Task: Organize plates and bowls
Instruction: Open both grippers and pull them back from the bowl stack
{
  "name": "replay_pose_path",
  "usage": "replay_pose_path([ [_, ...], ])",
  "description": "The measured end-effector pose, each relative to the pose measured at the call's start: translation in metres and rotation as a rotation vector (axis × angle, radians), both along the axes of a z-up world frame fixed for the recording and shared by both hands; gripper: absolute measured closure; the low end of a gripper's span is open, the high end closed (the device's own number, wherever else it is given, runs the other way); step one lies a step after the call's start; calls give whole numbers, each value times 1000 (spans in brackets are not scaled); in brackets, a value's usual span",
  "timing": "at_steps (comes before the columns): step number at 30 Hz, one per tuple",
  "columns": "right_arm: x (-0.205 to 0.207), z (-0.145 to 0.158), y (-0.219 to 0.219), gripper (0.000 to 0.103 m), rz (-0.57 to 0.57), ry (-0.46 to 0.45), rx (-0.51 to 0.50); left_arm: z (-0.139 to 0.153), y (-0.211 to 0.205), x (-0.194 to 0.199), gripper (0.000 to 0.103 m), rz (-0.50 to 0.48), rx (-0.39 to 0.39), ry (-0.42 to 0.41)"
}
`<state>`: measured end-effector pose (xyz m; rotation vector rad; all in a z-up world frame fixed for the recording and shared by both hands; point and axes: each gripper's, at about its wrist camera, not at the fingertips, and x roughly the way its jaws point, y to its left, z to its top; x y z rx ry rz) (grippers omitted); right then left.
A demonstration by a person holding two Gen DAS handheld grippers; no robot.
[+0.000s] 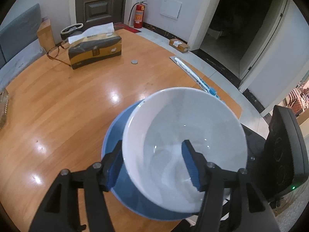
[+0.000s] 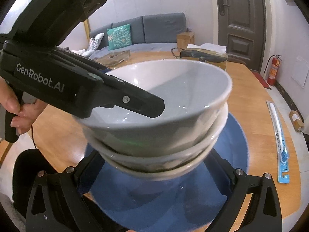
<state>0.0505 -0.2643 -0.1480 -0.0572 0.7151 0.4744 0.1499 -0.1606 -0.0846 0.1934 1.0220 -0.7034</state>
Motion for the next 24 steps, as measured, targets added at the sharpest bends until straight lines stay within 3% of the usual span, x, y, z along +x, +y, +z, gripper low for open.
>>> replay_pose_path([
  [8,-24,31,-5,5,4,-100,-18,29,14,-19,32,34,-61,-59],
  [15,-42,60,-3,1,12,-196,-29,68,40,-53,16,93,-122,-182],
  [20,-44,82,-3,1,-16,-260,-19,88,62,-79,10,177,-139,-285],
  [22,-47,92,-4,1,-37,-300,-16,94,75,-89,0,251,-134,-337],
  [24,-50,103,-4,1,-57,-351,0,98,85,-97,0,315,-126,-386],
])
